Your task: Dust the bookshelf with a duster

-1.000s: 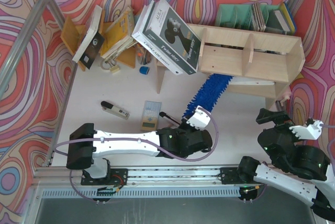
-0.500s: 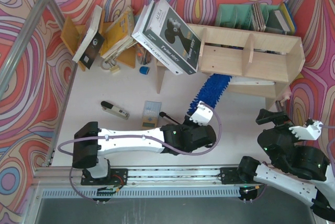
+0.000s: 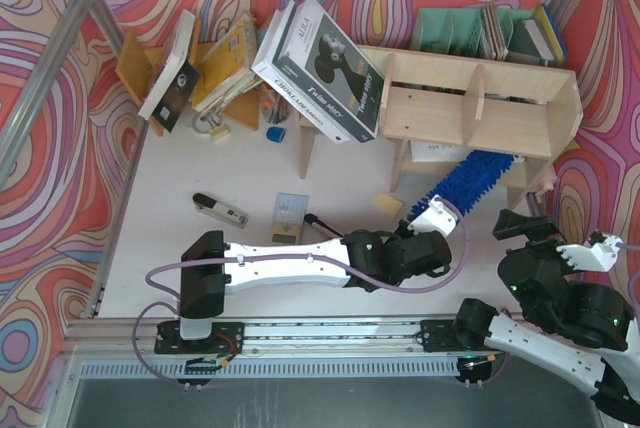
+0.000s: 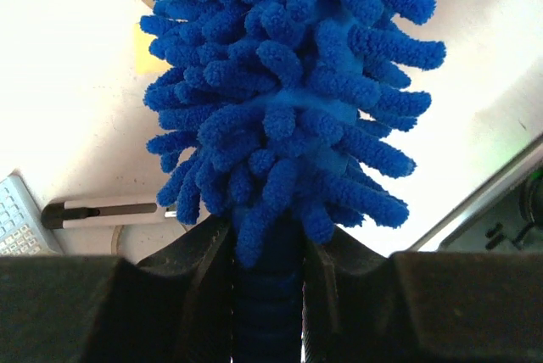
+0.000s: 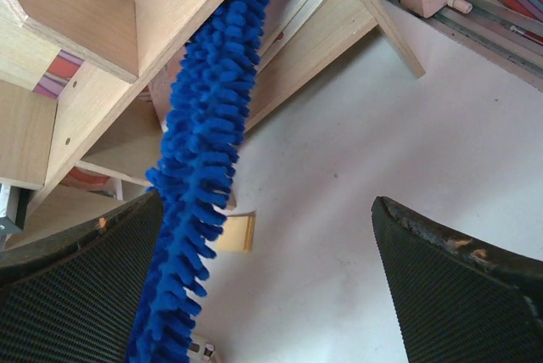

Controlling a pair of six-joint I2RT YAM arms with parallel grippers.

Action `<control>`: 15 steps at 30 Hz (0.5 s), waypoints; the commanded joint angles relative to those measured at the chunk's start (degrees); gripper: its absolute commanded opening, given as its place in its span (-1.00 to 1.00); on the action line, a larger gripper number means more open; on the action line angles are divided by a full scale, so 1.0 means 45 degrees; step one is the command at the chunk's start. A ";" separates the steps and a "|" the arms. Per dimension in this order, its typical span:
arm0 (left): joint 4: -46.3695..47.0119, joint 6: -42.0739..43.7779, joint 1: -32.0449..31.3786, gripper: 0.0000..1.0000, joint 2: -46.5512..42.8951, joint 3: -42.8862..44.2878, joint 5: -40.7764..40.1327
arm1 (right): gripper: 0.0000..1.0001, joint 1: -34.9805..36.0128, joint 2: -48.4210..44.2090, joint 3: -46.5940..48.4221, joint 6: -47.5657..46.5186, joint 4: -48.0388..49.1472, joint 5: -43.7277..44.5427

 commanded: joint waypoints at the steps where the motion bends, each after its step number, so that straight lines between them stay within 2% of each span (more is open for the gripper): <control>1: 0.0295 0.0388 -0.0126 -1.00 -0.0409 -0.0008 0.0071 | 0.97 0.0050 -0.0202 -0.0124 -0.0002 0.0100 0.0290; 8: 0.0569 -0.0362 0.0321 -1.00 -0.2360 -0.2238 -0.1415 | 0.97 0.0049 -0.0015 -0.0121 0.0008 0.0090 0.0308; 15: 0.0284 -0.1512 0.0622 -1.00 -0.3646 -0.3494 -0.2664 | 0.97 0.0052 0.0016 -0.0145 -0.0004 0.0125 0.0301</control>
